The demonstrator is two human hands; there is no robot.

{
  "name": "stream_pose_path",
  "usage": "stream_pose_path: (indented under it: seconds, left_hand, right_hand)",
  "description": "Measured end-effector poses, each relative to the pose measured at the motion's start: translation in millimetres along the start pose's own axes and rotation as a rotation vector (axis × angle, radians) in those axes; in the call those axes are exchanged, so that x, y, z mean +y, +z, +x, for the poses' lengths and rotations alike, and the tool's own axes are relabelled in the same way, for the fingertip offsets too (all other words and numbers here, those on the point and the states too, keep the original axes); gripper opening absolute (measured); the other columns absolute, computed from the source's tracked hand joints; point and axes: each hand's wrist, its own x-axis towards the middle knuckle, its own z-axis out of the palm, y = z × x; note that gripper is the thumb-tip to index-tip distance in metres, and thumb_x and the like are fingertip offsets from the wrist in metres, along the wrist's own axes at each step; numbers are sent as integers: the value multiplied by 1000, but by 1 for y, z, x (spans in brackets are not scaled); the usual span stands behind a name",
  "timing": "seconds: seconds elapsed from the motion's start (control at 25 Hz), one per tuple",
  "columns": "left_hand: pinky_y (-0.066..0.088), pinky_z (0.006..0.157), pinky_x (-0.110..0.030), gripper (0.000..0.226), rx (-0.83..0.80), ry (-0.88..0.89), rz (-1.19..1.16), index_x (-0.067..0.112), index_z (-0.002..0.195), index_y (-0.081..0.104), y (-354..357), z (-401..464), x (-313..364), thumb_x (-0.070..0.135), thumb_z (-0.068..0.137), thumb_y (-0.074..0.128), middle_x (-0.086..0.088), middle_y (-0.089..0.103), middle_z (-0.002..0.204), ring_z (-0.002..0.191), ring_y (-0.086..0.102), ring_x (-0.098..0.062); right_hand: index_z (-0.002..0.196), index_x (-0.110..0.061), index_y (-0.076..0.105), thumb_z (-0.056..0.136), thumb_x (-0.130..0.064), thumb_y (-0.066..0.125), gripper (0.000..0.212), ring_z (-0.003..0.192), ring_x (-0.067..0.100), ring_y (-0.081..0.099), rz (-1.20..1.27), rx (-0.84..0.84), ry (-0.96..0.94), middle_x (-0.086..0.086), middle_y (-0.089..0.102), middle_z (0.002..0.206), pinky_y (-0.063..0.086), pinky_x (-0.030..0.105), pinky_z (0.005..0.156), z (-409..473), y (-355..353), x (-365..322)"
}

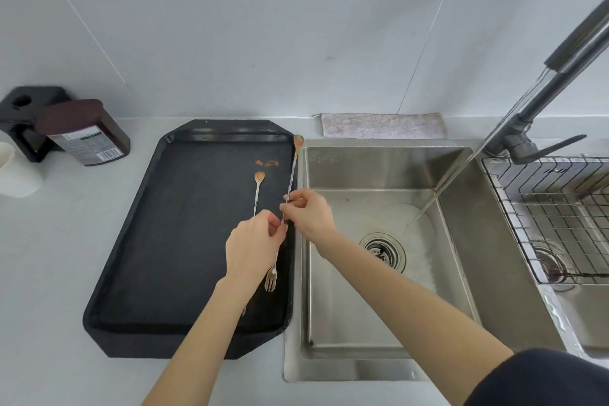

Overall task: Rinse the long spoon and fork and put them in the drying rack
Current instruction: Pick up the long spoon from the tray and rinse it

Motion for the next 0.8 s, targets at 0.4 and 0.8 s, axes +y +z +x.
stream_pose_path:
  seconds: [0.4,0.8]
  left_hand:
    - [41,67,-26,15,-83,72,-234,18,95,62,21,-21,88,26,87,54,1,71,89,76,59,-15]
    - [47,78,-27,16,-210,106,-245,20,97,63,80,-30,161,21,84,55,5,65,84,87,65,-20]
  right_hand:
    - [93,-19,56,79,-9,62,18,88,18,57,152,81,-89,-1,61,87,45,31,80,-15,-107,2]
    - [75,-31,56,83,-11,61,22,83,18,60,176,192,-144,-4,64,77,41,23,67,-31,-212,29]
